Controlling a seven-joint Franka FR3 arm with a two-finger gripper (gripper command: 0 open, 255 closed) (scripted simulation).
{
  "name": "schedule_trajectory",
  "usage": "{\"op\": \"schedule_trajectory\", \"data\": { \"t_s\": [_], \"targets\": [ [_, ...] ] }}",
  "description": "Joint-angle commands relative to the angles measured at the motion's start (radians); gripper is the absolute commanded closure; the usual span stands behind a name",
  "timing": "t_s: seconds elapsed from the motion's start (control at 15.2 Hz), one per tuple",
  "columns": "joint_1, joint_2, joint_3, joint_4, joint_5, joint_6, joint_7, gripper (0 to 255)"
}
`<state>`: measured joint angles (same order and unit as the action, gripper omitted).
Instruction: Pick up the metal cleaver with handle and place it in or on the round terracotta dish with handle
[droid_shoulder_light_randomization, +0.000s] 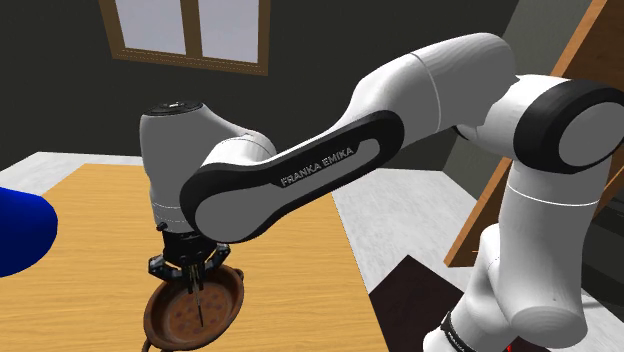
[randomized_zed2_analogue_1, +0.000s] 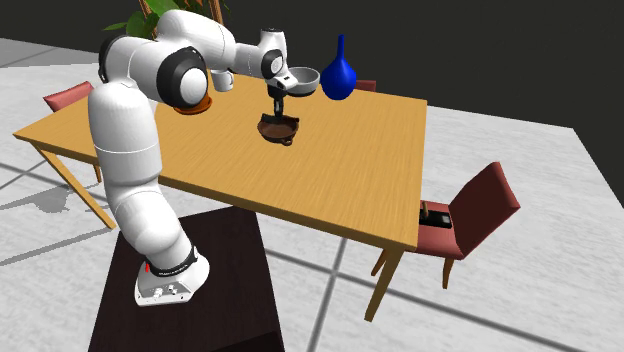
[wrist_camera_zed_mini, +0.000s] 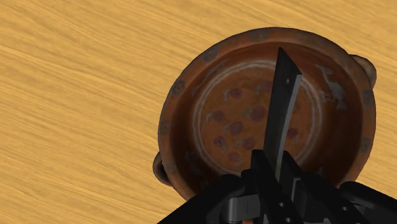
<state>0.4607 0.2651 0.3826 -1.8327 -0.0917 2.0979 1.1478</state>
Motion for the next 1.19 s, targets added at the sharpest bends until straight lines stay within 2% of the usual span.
{"op": "schedule_trajectory", "data": {
  "t_s": [0.0, 0.07, 0.4, 0.66, 1.12],
  "targets": [
    [0.000, 0.000, 0.000, 0.000, 0.000, 0.000, 0.000, 255],
    [0.000, 0.000, 0.000, 0.000, 0.000, 0.000, 0.000, 0],
    [0.000, 0.000, 0.000, 0.000, 0.000, 0.000, 0.000, 0],
    [-0.006, -0.043, 0.006, 0.074, 0.021, -0.114, -0.014, 0],
    [-0.006, -0.043, 0.006, 0.074, 0.021, -0.114, -0.014, 0]
  ]
}}
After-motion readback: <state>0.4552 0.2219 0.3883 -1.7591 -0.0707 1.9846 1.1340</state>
